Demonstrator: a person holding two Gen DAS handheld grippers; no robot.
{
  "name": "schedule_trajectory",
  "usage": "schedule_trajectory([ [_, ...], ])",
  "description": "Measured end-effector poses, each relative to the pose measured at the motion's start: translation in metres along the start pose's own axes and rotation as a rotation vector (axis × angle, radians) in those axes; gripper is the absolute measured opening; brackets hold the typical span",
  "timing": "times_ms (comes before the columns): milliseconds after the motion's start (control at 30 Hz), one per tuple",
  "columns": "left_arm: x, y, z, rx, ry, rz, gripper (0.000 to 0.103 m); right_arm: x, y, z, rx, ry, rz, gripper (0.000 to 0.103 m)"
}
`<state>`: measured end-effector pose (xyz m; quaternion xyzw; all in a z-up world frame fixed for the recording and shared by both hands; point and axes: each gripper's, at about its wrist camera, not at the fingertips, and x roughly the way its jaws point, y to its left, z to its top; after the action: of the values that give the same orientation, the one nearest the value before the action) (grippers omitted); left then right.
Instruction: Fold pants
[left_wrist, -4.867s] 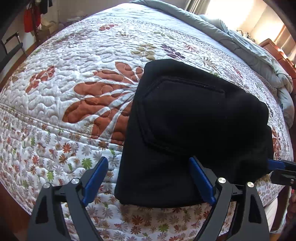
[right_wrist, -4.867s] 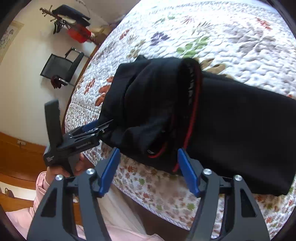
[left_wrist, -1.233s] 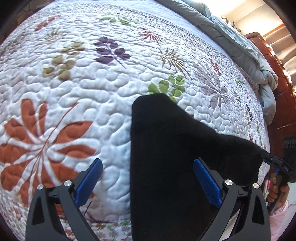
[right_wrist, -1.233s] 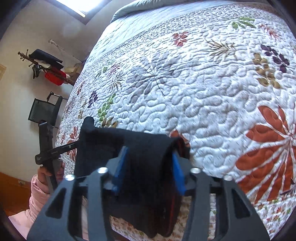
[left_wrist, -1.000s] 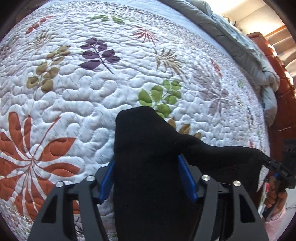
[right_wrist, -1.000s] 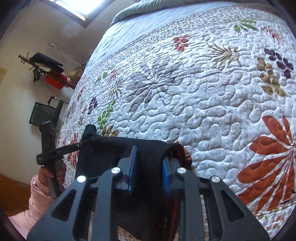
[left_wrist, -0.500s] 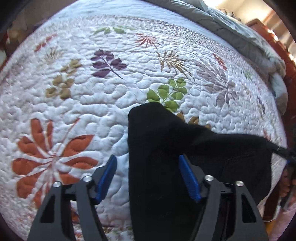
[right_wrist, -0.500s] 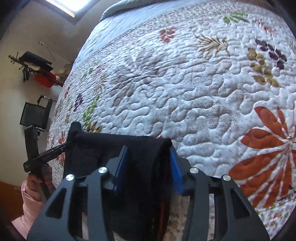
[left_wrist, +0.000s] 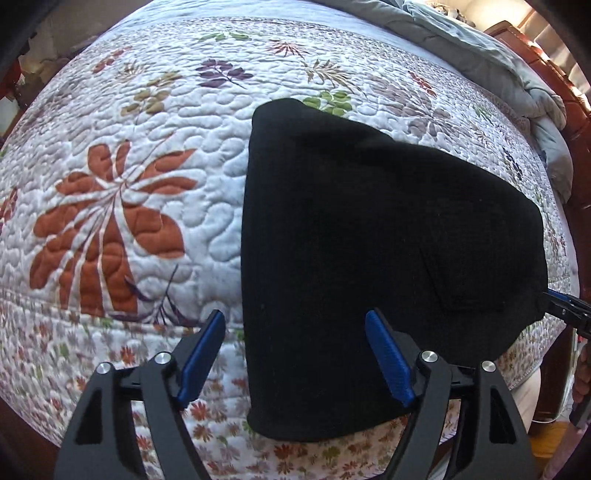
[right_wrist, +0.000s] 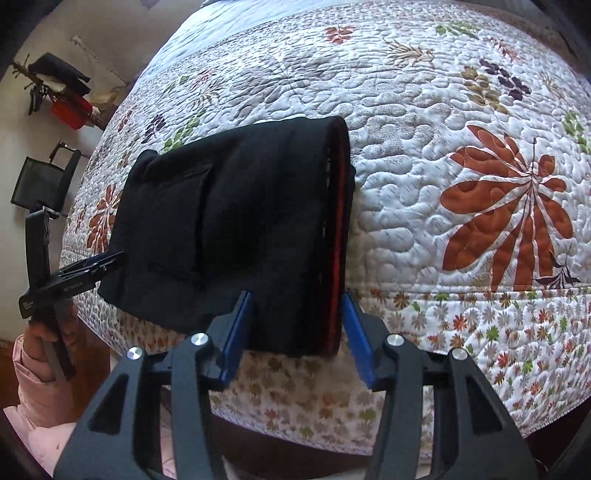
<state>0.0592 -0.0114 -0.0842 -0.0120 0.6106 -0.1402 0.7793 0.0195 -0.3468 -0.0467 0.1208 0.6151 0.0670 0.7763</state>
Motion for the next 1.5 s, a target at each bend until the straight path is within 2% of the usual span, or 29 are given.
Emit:
schedule_trajectory([
  [33, 0.000, 0.000, -0.001, -0.001, -0.003, 0.000, 0.078, 0.001, 0.005, -0.001, -0.017, 0.001, -0.007, 0.035],
  [67, 0.001, 0.000, -0.002, -0.004, -0.004, -0.003, 0.071, 0.002, 0.009, -0.002, -0.032, 0.003, -0.018, 0.023],
  [100, 0.002, 0.000, -0.002, -0.010, 0.001, -0.026, 0.063, 0.003, 0.013, -0.002, -0.050, 0.006, -0.039, 0.002],
  [233, -0.005, -0.005, -0.001, 0.006, -0.005, -0.013, 0.043, -0.002, 0.018, 0.002, -0.072, 0.005, -0.041, 0.002],
  [300, -0.011, -0.005, -0.001, 0.008, -0.015, -0.015, 0.039, -0.008, 0.017, 0.002, -0.069, -0.008, -0.028, 0.002],
  [400, -0.006, -0.005, 0.000, 0.015, -0.008, -0.004, 0.041, -0.007, 0.014, 0.000, -0.065, -0.002, -0.030, 0.002],
  [467, 0.003, -0.004, -0.003, 0.015, -0.007, 0.010, 0.049, 0.005, 0.011, -0.002, -0.051, 0.019, -0.040, 0.003],
  [633, 0.006, 0.005, -0.011, -0.009, -0.019, -0.006, 0.058, 0.027, 0.003, -0.007, -0.017, 0.033, -0.048, 0.004],
  [733, -0.002, 0.003, -0.012, -0.004, -0.020, 0.003, 0.058, 0.023, 0.003, -0.006, -0.006, 0.028, -0.043, 0.004],
  [800, -0.008, 0.000, -0.014, 0.005, -0.020, 0.013, 0.064, 0.017, 0.005, -0.006, -0.008, 0.016, -0.037, 0.010],
  [867, -0.015, -0.003, -0.017, 0.009, -0.025, 0.013, 0.074, 0.008, 0.006, -0.007, -0.010, 0.005, -0.035, 0.013],
  [933, -0.020, -0.005, -0.017, 0.016, -0.029, 0.012, 0.078, 0.000, 0.007, -0.006, -0.016, -0.010, -0.028, 0.024],
  [1000, -0.027, -0.010, -0.019, 0.035, -0.040, 0.019, 0.082, -0.009, 0.010, -0.006, -0.025, -0.025, -0.031, 0.044],
  [1100, -0.034, -0.019, -0.016, 0.055, -0.058, 0.040, 0.089, -0.019, 0.013, -0.004, -0.043, -0.051, -0.042, 0.069],
  [1133, -0.036, -0.021, -0.015, 0.062, -0.064, 0.046, 0.091, -0.021, 0.014, -0.002, -0.049, -0.059, -0.046, 0.071],
  [1200, -0.036, -0.023, -0.010, 0.070, -0.067, 0.048, 0.092, -0.021, 0.015, 0.002, -0.051, -0.064, -0.050, 0.083],
  [1500, -0.018, -0.031, 0.008, 0.104, -0.054, 0.048, 0.094, 0.007, 0.000, 0.019, -0.003, -0.028, 0.000, 0.085],
])
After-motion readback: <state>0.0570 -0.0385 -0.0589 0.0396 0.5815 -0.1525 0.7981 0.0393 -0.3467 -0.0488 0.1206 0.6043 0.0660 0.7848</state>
